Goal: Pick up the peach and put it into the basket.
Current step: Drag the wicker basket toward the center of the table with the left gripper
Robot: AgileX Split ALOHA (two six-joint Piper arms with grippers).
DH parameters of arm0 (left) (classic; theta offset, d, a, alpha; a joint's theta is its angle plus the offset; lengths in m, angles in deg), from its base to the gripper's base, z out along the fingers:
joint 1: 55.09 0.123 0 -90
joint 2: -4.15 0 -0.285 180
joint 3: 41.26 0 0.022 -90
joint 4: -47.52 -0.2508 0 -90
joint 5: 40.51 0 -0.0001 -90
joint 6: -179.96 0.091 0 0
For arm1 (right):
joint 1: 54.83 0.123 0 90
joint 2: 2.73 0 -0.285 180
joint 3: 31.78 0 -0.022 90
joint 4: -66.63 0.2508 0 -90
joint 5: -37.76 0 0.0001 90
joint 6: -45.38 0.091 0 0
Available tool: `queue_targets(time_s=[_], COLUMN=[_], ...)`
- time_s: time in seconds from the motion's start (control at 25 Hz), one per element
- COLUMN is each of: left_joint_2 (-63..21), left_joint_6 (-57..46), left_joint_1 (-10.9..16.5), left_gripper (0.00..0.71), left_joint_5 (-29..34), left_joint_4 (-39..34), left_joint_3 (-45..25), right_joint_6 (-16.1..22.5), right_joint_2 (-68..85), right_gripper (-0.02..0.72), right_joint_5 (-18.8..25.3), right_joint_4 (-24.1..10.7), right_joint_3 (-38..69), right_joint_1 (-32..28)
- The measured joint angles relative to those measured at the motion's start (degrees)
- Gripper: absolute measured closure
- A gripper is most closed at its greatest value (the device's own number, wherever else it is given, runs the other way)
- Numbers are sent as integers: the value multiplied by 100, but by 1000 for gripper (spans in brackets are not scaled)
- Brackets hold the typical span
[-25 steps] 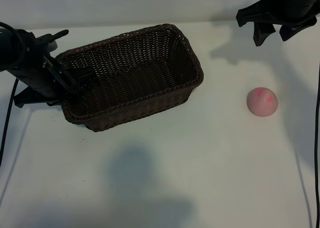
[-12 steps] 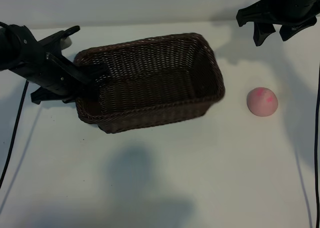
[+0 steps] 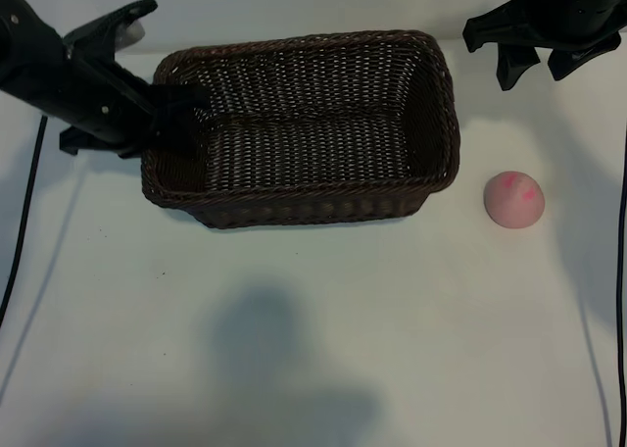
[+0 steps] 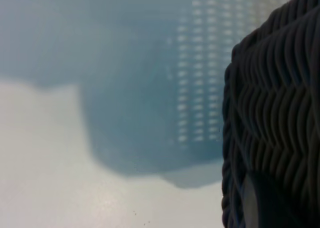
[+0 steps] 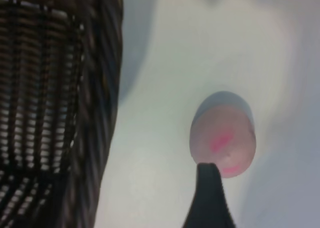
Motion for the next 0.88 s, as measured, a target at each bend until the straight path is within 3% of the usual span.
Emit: queue_targets(time_s=[0.16,0.52,0.88], left_joint_2=[214,907,1233], left_joint_6=[99,49,-43], left_joint_1=[-65,-485,-504], left_gripper=[615,616,616], left_joint_5=[154,-48,-256], left_joint_4=[-25,-87,-129], left_joint_3=[358,682,682], right_joint_6=[0,0,0], right_joint_2=[0,0,0], right_gripper=[189,189,189], right_joint_5=[0,5,5], right_joint_4=[0,0,5], right_joint_3=[0,0,0], right_joint_1=[0,0,0])
